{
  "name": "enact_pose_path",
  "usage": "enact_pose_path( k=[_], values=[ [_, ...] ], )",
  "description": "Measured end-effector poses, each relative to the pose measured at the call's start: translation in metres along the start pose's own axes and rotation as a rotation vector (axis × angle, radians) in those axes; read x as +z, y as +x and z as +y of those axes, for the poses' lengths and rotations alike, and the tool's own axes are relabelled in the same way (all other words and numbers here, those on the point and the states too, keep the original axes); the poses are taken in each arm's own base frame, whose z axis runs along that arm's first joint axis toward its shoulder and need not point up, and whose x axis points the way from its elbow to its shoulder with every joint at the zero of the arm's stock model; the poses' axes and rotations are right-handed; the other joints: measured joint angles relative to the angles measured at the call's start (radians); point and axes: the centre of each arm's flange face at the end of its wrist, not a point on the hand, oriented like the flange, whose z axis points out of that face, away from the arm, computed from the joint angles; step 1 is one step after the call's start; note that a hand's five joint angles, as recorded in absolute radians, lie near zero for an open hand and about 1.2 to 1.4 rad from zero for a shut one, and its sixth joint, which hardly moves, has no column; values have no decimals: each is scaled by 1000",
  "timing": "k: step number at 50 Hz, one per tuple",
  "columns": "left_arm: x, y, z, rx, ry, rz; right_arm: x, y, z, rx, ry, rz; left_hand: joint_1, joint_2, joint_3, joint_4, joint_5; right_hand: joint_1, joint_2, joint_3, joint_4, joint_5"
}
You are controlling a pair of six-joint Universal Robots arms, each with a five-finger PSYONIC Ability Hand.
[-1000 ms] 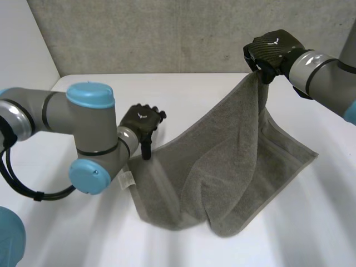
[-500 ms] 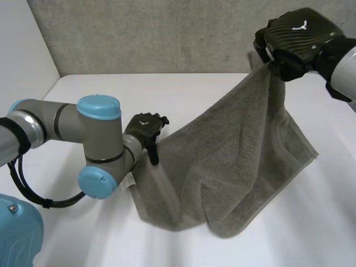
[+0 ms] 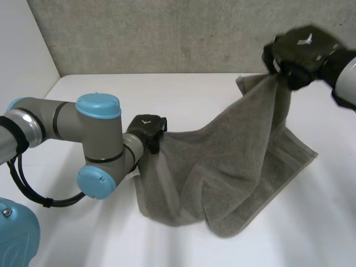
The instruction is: Fold the laundry
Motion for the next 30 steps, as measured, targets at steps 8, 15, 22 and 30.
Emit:
enact_pose_path(
  k=[8,15,22,30],
  values=[
    [-3,-1,-6,39,3,0,34,-24,54,-70,-211,-147,-1,3,3,4,0,0,0,0,0,1],
    [10,-5,-18,192,68,-19,74,-17,69,-183,-253,-61,-1,4,4,5,0,0,6,0,0,1],
    [31,-22,-101,343,423,-192,113,34,8,-299,41,319,-1,4,5,6,0,0,29,0,0,1],
    [-15,-49,-225,234,870,-429,86,79,-97,-200,509,581,-1,4,5,6,0,0,29,0,0,7]
  ],
)
